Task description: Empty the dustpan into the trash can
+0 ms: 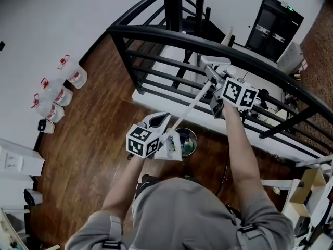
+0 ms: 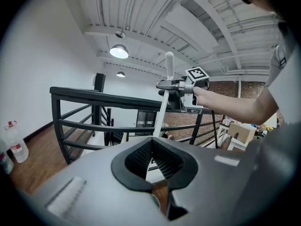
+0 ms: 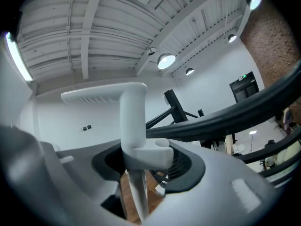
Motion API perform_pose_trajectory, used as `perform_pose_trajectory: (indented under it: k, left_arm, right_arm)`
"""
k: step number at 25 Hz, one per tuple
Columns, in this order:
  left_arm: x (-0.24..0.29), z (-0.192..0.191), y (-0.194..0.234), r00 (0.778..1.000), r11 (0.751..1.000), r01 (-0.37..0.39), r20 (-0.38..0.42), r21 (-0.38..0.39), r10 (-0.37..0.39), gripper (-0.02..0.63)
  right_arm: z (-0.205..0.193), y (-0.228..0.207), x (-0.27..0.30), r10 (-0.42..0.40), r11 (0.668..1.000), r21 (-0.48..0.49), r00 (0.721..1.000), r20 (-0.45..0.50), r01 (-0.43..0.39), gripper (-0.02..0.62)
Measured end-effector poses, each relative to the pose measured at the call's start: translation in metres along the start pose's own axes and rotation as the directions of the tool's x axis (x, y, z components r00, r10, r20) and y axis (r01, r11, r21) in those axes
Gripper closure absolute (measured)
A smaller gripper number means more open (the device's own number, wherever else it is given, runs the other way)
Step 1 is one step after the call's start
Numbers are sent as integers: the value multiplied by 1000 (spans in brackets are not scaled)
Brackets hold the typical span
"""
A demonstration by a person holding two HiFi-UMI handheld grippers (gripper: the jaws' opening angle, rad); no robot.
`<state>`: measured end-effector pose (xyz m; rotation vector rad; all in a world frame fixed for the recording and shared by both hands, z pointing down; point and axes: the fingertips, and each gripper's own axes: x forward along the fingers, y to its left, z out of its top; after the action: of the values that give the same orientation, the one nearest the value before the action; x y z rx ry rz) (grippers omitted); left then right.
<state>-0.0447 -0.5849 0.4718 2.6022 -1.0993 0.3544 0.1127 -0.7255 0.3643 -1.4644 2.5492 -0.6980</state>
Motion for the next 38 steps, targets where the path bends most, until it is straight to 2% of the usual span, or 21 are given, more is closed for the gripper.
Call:
perform_pose_trajectory:
  k: [6,21,31,38]
  left_arm:
    - [27,7,-16,1000,1000,12,-20,16,-11,606]
    - [98,11,-87,984,983,159,-93,88,-150,606]
    - [111,11,-112,973,971,209,-123,113,-195,606]
    - [102,5,-102,979,979,175,-124,103,-162,606]
  right_arm:
    - [5,-51,-23,-47,997,57,999,19,46,399]
    - [12,-156,-106,-211,962,200,971,115,186,399]
    - [12,-182,-142,-264,943,243,955,137,226,399]
    - [11,-166,-132,-236,953,225,963,129,203,398]
